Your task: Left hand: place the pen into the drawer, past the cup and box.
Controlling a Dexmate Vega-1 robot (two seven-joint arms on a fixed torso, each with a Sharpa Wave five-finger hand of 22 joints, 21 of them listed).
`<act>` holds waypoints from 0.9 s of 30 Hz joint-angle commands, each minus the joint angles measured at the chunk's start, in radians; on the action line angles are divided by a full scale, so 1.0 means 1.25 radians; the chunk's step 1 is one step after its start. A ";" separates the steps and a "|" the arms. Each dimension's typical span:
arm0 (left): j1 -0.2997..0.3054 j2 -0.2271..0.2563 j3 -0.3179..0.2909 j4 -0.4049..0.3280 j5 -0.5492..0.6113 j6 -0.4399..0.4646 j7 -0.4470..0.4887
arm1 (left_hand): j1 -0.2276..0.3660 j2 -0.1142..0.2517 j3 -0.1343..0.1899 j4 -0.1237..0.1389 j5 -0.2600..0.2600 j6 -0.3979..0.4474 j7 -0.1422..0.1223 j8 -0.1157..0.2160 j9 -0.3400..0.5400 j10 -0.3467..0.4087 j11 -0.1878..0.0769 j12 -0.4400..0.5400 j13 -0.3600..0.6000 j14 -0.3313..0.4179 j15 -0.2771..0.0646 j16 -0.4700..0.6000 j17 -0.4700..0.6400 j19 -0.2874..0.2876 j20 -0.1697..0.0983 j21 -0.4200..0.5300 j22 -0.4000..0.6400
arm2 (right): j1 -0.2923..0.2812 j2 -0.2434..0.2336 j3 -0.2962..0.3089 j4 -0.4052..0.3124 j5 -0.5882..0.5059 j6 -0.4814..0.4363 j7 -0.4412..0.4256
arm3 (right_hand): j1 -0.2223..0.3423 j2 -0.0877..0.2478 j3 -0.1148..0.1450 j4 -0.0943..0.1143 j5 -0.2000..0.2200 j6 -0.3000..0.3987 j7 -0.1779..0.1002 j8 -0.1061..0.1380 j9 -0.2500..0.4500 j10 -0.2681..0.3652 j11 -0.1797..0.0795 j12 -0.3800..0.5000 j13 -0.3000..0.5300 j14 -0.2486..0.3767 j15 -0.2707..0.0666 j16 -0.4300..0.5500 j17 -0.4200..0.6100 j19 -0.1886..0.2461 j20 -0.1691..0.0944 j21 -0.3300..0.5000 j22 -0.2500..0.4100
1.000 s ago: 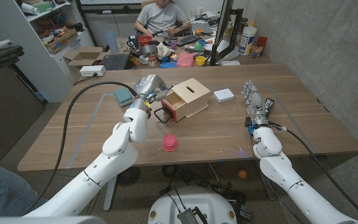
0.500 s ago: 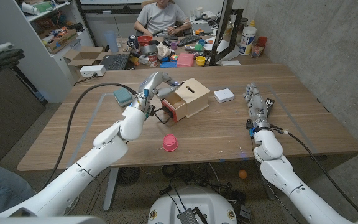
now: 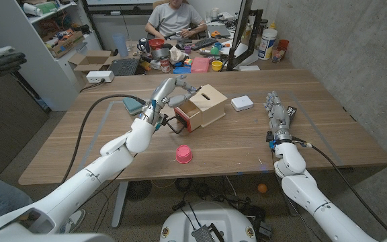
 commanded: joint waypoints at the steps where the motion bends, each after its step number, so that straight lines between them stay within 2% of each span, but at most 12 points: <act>1: -0.095 -0.060 0.046 0.257 0.051 -0.254 0.128 | -0.004 0.000 0.025 0.028 0.008 0.062 -0.067 0.017 0.007 0.085 -0.097 -0.003 -0.001 0.000 -0.062 0.001 0.004 0.001 -0.017 -0.001 0.002 | 0.001 0.001 -0.003 0.001 -0.011 0.001 -0.010 | -0.001 0.001 -0.004 -0.001 0.004 0.005 -0.002 0.007 0.005 -0.001 -0.004 0.006 0.004 -0.002 0.003 0.003 0.001 -0.003 0.000 0.000 0.005; 4: -0.109 -0.071 0.051 0.278 0.040 -0.253 0.110 | -0.006 -0.001 0.027 0.029 0.009 0.064 -0.067 0.018 0.007 0.087 -0.099 -0.003 -0.001 -0.001 -0.063 0.000 0.004 0.000 -0.020 -0.001 0.002 | 0.001 0.000 -0.002 -0.002 -0.012 0.002 -0.012 | 0.000 0.001 -0.004 -0.002 0.004 0.005 -0.002 0.008 0.005 -0.001 -0.004 0.006 0.004 -0.002 0.002 0.003 0.001 -0.003 -0.001 0.000 0.005; 16: -0.167 -0.124 0.069 0.330 -0.093 -0.204 -0.051 | -0.015 -0.007 0.033 0.034 0.011 0.064 -0.075 0.017 0.005 0.087 -0.098 -0.015 -0.004 -0.020 -0.058 -0.003 0.004 -0.022 -0.008 -0.005 0.002 | -0.007 -0.011 0.004 -0.014 -0.011 -0.003 -0.017 | 0.000 0.000 -0.005 -0.003 0.005 0.006 -0.003 0.008 0.005 0.000 -0.005 0.007 0.004 -0.001 0.002 0.003 0.001 -0.002 0.000 0.000 0.005; 21: -0.173 -0.140 0.070 0.317 -0.130 -0.148 -0.107 | -0.016 -0.008 0.035 0.034 0.012 0.065 -0.078 0.017 0.005 0.087 -0.099 -0.017 -0.004 -0.023 -0.058 -0.002 0.004 -0.024 -0.007 -0.005 0.002 | -0.014 -0.010 0.010 -0.019 -0.008 0.004 -0.022 | -0.001 0.000 -0.006 -0.003 0.005 0.006 -0.003 0.008 0.005 0.000 -0.004 0.007 0.004 -0.001 0.002 0.004 0.001 -0.002 0.000 -0.001 0.005; 27: -0.160 -0.141 0.068 0.291 -0.140 -0.103 -0.132 | -0.019 -0.009 0.037 0.036 0.012 0.064 -0.077 0.016 0.005 0.087 -0.098 -0.020 -0.004 -0.026 -0.055 -0.001 0.004 -0.026 -0.002 -0.004 0.002 | -0.015 -0.012 0.016 -0.028 -0.009 0.009 -0.026 | -0.001 0.001 -0.006 -0.002 0.005 0.006 -0.003 0.008 0.005 -0.001 -0.005 0.007 0.004 -0.001 0.001 0.004 0.001 -0.003 0.000 -0.001 0.005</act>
